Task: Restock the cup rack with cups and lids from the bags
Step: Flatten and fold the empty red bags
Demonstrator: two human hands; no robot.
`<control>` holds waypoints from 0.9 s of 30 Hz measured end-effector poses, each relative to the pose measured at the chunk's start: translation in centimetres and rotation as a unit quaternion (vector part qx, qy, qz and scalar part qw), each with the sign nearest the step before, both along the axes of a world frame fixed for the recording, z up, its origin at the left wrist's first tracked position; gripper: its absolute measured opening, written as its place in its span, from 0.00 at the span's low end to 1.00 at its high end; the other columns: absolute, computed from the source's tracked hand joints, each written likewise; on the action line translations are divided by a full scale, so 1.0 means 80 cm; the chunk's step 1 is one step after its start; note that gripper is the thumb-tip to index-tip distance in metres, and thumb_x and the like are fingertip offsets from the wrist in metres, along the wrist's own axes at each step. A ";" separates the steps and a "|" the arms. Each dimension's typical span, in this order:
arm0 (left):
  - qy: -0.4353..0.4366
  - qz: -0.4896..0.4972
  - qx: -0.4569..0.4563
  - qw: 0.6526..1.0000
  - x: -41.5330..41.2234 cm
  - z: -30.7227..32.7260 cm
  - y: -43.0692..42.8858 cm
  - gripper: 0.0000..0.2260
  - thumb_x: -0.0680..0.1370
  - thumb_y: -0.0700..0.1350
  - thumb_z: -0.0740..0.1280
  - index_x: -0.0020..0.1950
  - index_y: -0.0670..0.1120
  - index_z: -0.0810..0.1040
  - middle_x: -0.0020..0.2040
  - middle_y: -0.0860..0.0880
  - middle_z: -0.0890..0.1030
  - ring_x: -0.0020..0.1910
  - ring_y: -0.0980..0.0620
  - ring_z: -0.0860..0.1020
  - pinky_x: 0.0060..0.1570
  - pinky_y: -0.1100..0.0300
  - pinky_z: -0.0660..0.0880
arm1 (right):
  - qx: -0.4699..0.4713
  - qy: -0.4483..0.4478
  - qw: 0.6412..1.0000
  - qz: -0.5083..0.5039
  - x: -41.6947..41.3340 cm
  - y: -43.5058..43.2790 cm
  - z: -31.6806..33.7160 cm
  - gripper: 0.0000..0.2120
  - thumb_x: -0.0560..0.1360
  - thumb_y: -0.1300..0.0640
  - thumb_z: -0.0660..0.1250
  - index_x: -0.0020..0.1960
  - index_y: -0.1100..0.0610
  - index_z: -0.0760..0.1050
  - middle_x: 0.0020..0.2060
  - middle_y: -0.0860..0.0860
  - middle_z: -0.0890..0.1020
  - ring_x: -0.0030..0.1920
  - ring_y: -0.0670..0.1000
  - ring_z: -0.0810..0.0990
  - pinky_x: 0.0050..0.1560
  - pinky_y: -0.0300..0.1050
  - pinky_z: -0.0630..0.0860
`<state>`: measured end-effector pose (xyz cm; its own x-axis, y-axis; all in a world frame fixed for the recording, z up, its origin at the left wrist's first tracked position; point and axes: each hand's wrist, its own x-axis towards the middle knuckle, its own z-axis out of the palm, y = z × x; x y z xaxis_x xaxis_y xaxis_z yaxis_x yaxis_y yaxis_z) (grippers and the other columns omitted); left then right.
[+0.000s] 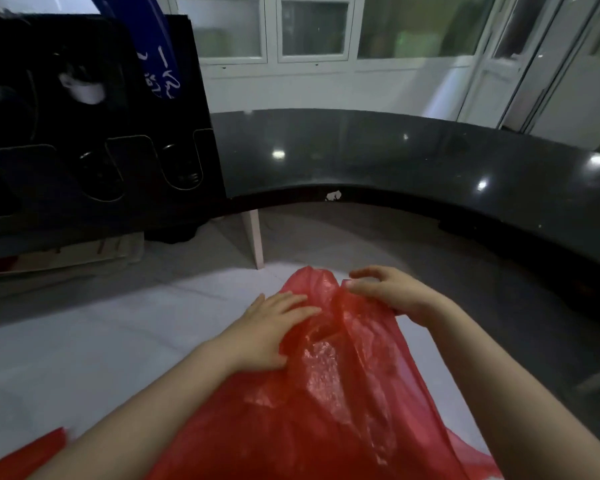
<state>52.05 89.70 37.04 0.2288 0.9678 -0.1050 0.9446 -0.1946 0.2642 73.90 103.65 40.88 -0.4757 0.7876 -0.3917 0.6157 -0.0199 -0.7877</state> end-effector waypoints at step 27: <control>-0.090 0.233 0.145 0.957 -0.026 -0.046 0.002 0.13 0.73 0.55 0.70 0.56 0.55 0.77 0.44 0.55 0.73 0.50 0.51 0.73 0.52 0.56 0.70 | -0.068 -0.053 0.989 -0.122 0.125 -0.042 -0.100 0.07 0.73 0.61 0.67 0.50 0.52 0.76 0.33 0.58 0.79 0.32 0.55 0.75 0.34 0.47 0.75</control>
<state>49.99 89.82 33.36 -0.2451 0.9518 0.1841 0.8909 0.1463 0.4300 83.90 100.29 32.90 -0.2292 0.8100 -0.5398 0.6581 -0.2797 -0.6990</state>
